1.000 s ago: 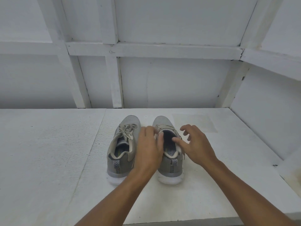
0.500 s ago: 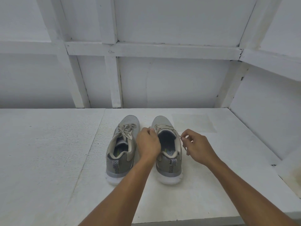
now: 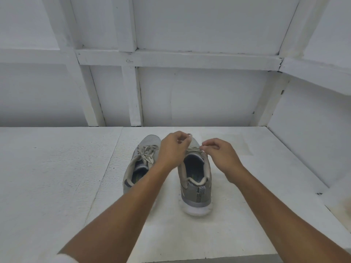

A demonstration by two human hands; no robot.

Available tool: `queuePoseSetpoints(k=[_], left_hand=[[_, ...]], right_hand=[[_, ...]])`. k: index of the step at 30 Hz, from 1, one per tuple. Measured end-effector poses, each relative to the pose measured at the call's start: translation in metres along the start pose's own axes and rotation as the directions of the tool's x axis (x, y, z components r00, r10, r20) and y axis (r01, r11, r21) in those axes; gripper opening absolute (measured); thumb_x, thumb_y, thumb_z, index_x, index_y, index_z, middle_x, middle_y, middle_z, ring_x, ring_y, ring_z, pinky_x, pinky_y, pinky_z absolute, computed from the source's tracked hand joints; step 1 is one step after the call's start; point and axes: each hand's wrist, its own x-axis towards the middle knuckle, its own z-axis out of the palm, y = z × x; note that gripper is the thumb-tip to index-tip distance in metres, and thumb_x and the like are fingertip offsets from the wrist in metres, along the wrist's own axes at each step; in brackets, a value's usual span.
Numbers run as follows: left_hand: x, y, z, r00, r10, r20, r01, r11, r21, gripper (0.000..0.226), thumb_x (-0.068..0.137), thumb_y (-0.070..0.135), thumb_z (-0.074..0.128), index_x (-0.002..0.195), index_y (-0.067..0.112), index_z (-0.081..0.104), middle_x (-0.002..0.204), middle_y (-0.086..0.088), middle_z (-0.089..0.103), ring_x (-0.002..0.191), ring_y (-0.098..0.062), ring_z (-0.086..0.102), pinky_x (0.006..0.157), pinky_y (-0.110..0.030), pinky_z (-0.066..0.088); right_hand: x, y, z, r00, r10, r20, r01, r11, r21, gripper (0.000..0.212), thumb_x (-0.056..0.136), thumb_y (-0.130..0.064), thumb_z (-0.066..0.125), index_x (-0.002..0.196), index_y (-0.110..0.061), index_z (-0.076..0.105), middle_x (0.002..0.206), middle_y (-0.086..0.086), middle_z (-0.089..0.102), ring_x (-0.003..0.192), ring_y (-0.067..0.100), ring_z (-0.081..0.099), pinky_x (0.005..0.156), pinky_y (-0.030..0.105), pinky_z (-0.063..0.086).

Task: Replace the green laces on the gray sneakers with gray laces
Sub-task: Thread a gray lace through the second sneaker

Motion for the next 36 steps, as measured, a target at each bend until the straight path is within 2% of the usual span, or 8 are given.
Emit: queuePoseSetpoints(k=[6,9,14,19,22,25,33,36], left_hand=[[0.014,0.004,-0.007,0.941,0.252,0.226,-0.299,0.932,0.205,0.014,0.09,0.027,0.066,0.098,0.018,0.073,0.114,0.0,0.061,0.109,-0.013,0.054,0.094,-0.026,0.039],[0.014,0.001,-0.005,0.926,0.267,0.268,-0.321,0.929,0.183,0.017,0.088,0.027,0.068,0.099,0.016,0.074,0.116,0.0,0.063,0.112,-0.013,0.054,0.096,-0.026,0.039],[0.023,0.002,-0.004,0.902,0.131,0.412,-0.201,0.971,0.131,0.014,0.096,0.032,0.057,0.094,0.019,0.058,0.132,0.002,0.06,0.121,-0.014,0.054,0.103,-0.035,0.041],[0.033,0.01,-0.009,0.881,0.095,0.463,-0.222,0.948,0.228,0.021,0.099,0.022,0.051,0.12,0.016,0.054,0.118,-0.002,0.066,0.095,-0.014,0.057,0.075,-0.023,0.041],[0.036,0.014,-0.013,0.875,0.131,0.467,-0.335,0.859,0.387,0.022,0.097,0.024,0.056,0.112,0.014,0.067,0.11,-0.003,0.069,0.098,-0.018,0.059,0.081,-0.026,0.043],[0.039,0.018,-0.017,0.881,0.157,0.446,-0.359,0.836,0.414,0.02,0.096,0.022,0.057,0.104,0.011,0.071,0.102,-0.002,0.069,0.092,-0.016,0.058,0.077,-0.023,0.04],[0.036,0.023,-0.014,0.871,0.011,0.491,-0.256,0.864,0.433,0.021,0.102,0.027,0.042,0.11,0.011,0.054,0.1,0.0,0.055,0.091,-0.019,0.05,0.076,-0.029,0.037],[0.035,0.021,-0.015,0.862,0.016,0.507,-0.269,0.862,0.429,0.015,0.103,0.026,0.039,0.103,0.014,0.048,0.099,-0.003,0.056,0.089,-0.021,0.05,0.073,-0.03,0.037]], right_hand=[[-0.002,-0.017,0.008,0.983,0.168,0.076,-0.182,0.951,0.252,0.03,0.097,-0.035,0.049,0.087,-0.017,0.071,0.093,-0.002,0.074,0.093,0.01,0.064,0.068,0.025,0.039],[0.0,-0.013,0.006,0.984,0.166,0.06,-0.176,0.954,0.244,0.034,0.1,-0.038,0.045,0.09,-0.019,0.071,0.097,-0.001,0.073,0.099,0.012,0.063,0.07,0.026,0.039],[0.003,-0.009,0.006,0.996,0.092,-0.003,-0.091,0.987,0.136,0.031,0.102,-0.032,0.044,0.088,-0.021,0.069,0.101,0.0,0.07,0.1,0.016,0.063,0.067,0.025,0.04],[0.007,-0.01,0.005,0.999,0.047,-0.02,-0.046,0.997,0.057,0.032,0.102,-0.033,0.043,0.091,-0.019,0.069,0.096,-0.003,0.07,0.097,0.016,0.063,0.069,0.021,0.04],[0.008,-0.009,0.003,0.999,0.026,-0.022,-0.025,0.999,0.043,0.03,0.102,-0.032,0.044,0.09,-0.019,0.069,0.093,-0.004,0.071,0.095,0.014,0.063,0.068,0.02,0.04],[0.007,-0.012,0.001,1.0,0.01,-0.013,-0.009,0.999,0.044,0.027,0.102,-0.03,0.046,0.092,-0.019,0.068,0.089,-0.005,0.072,0.088,0.008,0.065,0.066,0.018,0.04],[0.016,-0.022,0.006,0.997,0.077,-0.003,-0.077,0.997,-0.009,0.013,0.096,-0.026,0.057,0.089,-0.016,0.062,0.092,0.003,0.07,0.088,0.016,0.066,0.062,0.019,0.038],[0.016,-0.028,0.008,0.994,0.105,0.014,-0.104,0.994,-0.043,0.016,0.095,-0.025,0.059,0.096,-0.01,0.055,0.088,0.002,0.065,0.069,0.002,0.059,0.056,0.018,0.036]])
